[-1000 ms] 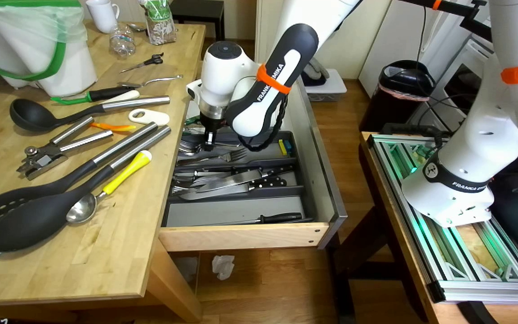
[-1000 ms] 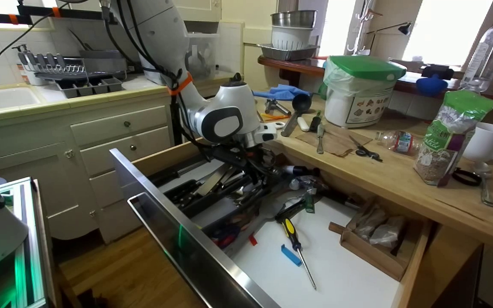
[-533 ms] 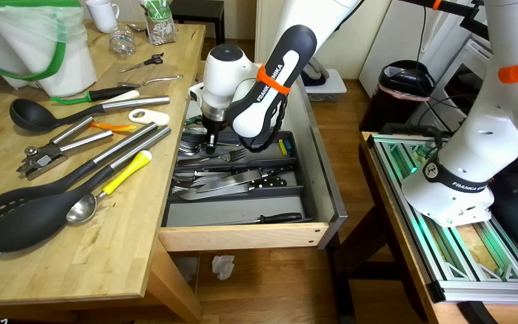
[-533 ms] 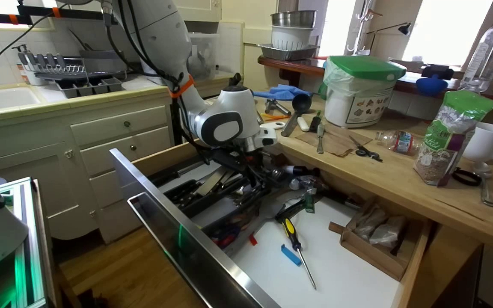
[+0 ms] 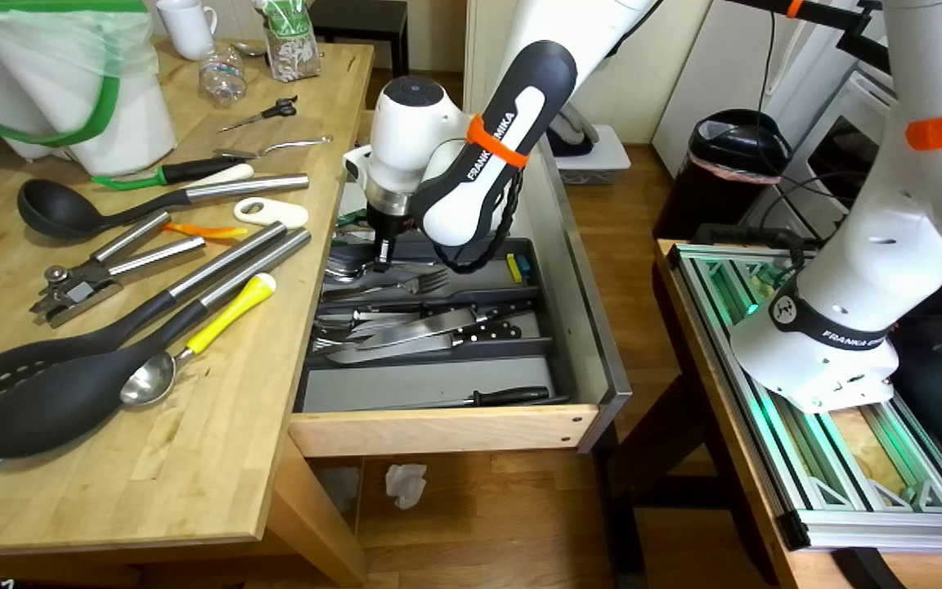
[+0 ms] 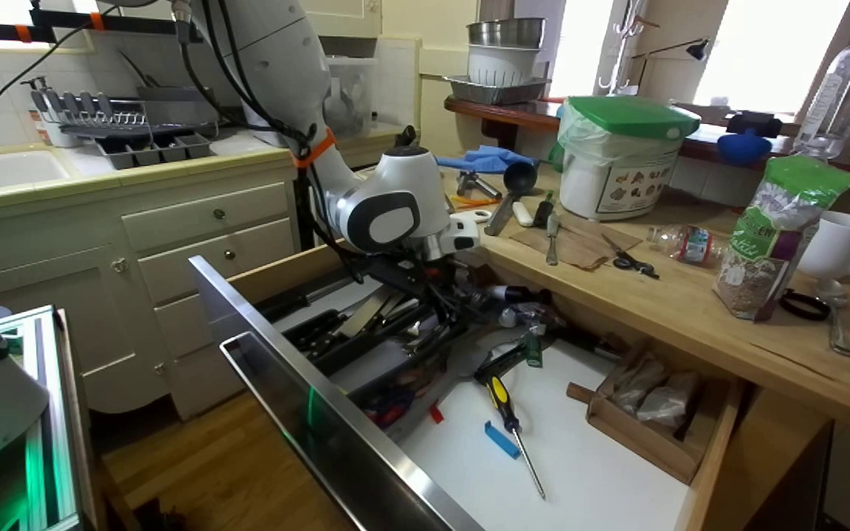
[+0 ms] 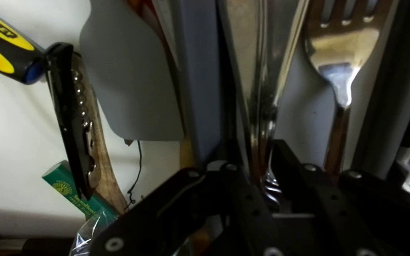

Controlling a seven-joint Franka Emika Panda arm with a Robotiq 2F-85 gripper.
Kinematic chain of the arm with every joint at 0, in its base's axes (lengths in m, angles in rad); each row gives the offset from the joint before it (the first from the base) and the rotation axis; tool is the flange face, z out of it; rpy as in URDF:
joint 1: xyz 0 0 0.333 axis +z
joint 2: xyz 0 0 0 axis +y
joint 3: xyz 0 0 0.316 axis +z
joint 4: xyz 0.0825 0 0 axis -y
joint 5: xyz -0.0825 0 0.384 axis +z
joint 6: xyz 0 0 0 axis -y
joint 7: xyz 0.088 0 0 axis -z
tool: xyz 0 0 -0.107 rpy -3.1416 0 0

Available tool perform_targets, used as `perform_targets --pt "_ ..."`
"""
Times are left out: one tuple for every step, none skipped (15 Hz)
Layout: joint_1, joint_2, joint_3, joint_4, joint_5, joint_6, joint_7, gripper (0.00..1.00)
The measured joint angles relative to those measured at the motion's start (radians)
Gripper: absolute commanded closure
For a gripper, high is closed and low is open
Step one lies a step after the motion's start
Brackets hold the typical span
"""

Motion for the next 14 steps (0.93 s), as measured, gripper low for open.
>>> perform_targets --pt "0.000 -0.004 0.000 -0.002 0.000 0.005 0.000 0.67" --pt "0.001 -0.008 0.000 -0.003 0.000 0.008 0.000 0.72" --pt "0.002 -0.012 0.000 -0.004 0.000 0.009 0.000 0.73" --pt "0.002 -0.015 0.001 -0.004 0.000 0.009 0.000 0.75" --pt "0.002 -0.017 0.002 -0.005 0.000 0.009 0.000 0.74" --pt "0.002 -0.017 0.003 -0.005 0.000 0.009 0.000 0.73" --pt "0.002 -0.017 0.004 -0.005 0.000 0.009 0.000 0.72" --pt "0.002 -0.017 0.005 -0.005 0.000 0.009 0.000 0.71" --pt "0.002 -0.017 0.005 -0.006 0.000 0.009 0.000 0.70" --pt "0.002 -0.017 0.005 -0.006 0.000 0.009 0.000 0.67" --pt "0.001 -0.016 0.005 -0.006 0.001 0.009 0.000 0.65" --pt "0.001 -0.016 0.005 -0.006 0.001 0.009 0.000 0.65" --pt "0.001 -0.016 0.005 -0.006 0.001 0.009 0.000 0.65" --pt "0.001 -0.015 0.005 -0.006 0.002 0.009 0.000 0.68"
